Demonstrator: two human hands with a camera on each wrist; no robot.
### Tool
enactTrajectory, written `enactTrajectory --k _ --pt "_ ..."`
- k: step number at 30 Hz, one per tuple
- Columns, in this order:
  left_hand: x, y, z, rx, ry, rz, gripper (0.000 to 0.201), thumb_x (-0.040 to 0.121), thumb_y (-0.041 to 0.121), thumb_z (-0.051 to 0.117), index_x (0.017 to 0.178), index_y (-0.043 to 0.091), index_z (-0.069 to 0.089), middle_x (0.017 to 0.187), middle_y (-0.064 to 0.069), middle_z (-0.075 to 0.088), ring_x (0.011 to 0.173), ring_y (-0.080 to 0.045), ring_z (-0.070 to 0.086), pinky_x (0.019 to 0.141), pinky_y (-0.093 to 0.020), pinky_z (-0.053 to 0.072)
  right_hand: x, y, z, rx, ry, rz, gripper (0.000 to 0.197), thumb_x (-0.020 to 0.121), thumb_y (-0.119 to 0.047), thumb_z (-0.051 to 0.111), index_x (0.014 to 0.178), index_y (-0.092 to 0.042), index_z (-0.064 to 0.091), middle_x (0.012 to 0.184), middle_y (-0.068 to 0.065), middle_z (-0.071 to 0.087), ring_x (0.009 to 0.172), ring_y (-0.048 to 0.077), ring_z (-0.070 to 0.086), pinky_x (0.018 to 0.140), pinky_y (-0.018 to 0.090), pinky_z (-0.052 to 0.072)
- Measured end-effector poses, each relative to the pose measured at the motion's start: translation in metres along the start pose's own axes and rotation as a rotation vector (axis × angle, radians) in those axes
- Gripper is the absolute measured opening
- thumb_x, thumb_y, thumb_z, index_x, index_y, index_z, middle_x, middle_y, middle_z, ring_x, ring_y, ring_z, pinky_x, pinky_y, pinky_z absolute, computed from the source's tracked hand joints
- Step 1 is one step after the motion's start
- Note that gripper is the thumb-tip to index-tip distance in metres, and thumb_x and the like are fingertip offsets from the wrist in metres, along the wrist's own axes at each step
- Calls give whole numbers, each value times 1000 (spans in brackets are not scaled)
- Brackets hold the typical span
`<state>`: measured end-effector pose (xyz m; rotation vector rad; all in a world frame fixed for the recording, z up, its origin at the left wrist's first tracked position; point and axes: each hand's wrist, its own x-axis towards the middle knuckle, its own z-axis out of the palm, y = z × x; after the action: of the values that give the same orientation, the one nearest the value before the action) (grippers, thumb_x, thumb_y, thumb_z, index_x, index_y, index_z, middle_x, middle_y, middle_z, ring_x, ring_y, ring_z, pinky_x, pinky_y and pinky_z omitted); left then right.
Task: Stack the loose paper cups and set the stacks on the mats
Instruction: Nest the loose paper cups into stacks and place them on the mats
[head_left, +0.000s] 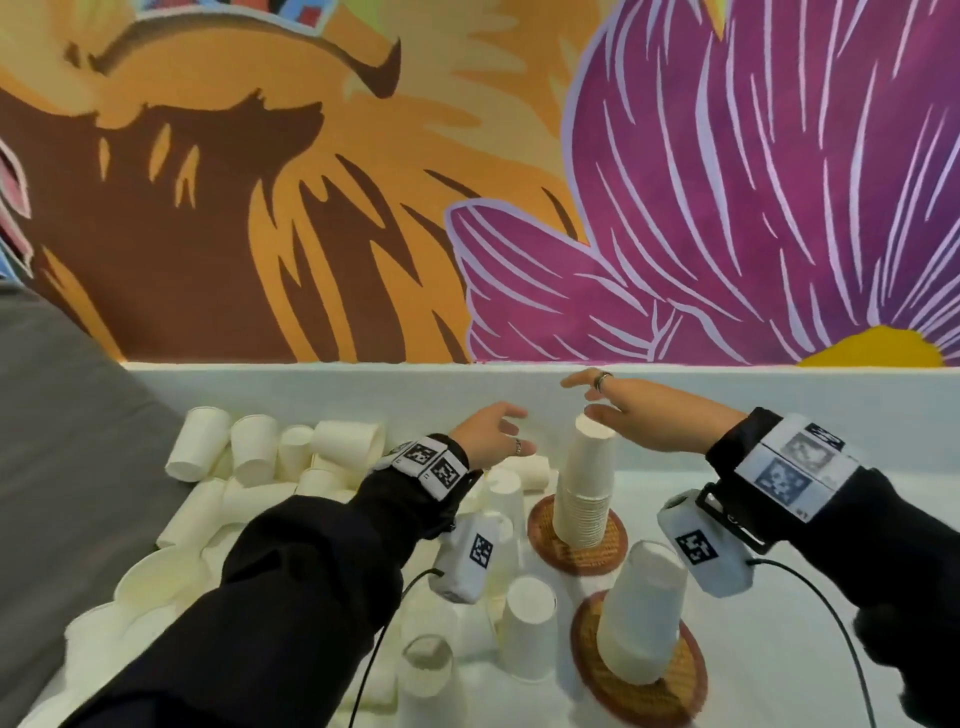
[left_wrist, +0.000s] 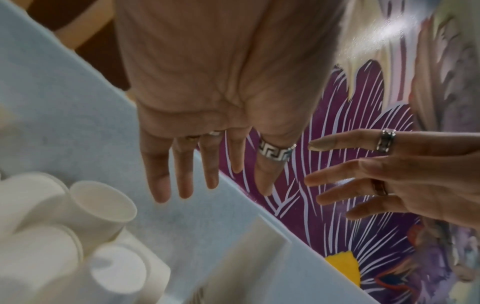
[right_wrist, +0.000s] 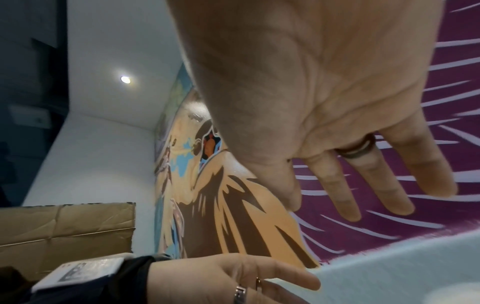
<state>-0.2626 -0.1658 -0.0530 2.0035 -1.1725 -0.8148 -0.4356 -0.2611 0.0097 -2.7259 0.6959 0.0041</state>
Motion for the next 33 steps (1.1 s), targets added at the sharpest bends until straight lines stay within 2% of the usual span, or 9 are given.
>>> enactTrajectory --k 5,9,12,14,18,21,25,29,33 --pt "-47 -15 -30 18 -23 37 45 91 25 59 133 20 44 130 -4 52 107 -19 52 80 -30 44 -12 -41 11 -32 -65 -15 42 102 -27 36 143 -27 28 133 9 55 115 24 56 97 32 41" --pt "-77 -45 -39 -15 -25 50 33 91 17 59 124 20 51 110 1 58 90 -15 56 77 -29 45 -14 -62 34 -36 -136 5 37 102 -26 33 139 -26 30 118 15 63 105 31 59 96 44 44" --pt "-96 -73 -38 -1 -95 1 29 91 15 58 120 18 53 98 3 60 80 -12 58 71 -25 44 -13 -71 56 -19 -204 22 33 101 -25 35 134 -23 36 126 8 59 105 28 58 96 41 44" --pt "-106 -90 -36 67 -143 -7 29 90 18 60 118 19 54 100 2 62 79 -11 59 68 -20 44 -12 -80 72 -6 -233 42 34 101 -25 37 134 -20 38 131 1 56 109 23 57 96 35 42" --pt "-123 -111 -29 236 -218 4 38 86 29 66 122 23 53 107 6 58 88 -9 54 79 -20 41 -9 -90 111 -54 -242 137 42 98 -32 42 137 -18 37 127 9 55 116 27 54 94 33 41" --pt "-132 -118 -21 244 -295 1 49 82 34 70 126 27 49 118 5 52 100 -13 54 90 -25 45 -8 -87 135 -134 -217 176 50 94 -43 46 139 -24 33 136 5 52 122 24 49 102 37 39" --pt "-140 -126 -7 325 -368 34 63 78 35 74 132 33 42 133 4 44 117 -16 46 99 -31 42 -10 -83 154 -250 -108 231 52 91 -47 48 137 -24 39 141 1 47 126 25 47 102 39 42" --pt "-143 -129 6 375 -420 66 71 75 32 77 134 34 39 134 3 39 123 -16 39 101 -29 36 -13 -83 168 -231 -134 293 58 92 -30 53 144 -20 30 137 6 47 120 28 51 96 40 47" --pt "-143 -133 17 384 -395 71 73 74 20 78 135 29 40 136 -1 39 125 -18 37 98 -26 32 -16 -82 178 -221 -159 308 57 91 -17 51 144 -17 29 132 7 48 116 27 53 93 38 49"
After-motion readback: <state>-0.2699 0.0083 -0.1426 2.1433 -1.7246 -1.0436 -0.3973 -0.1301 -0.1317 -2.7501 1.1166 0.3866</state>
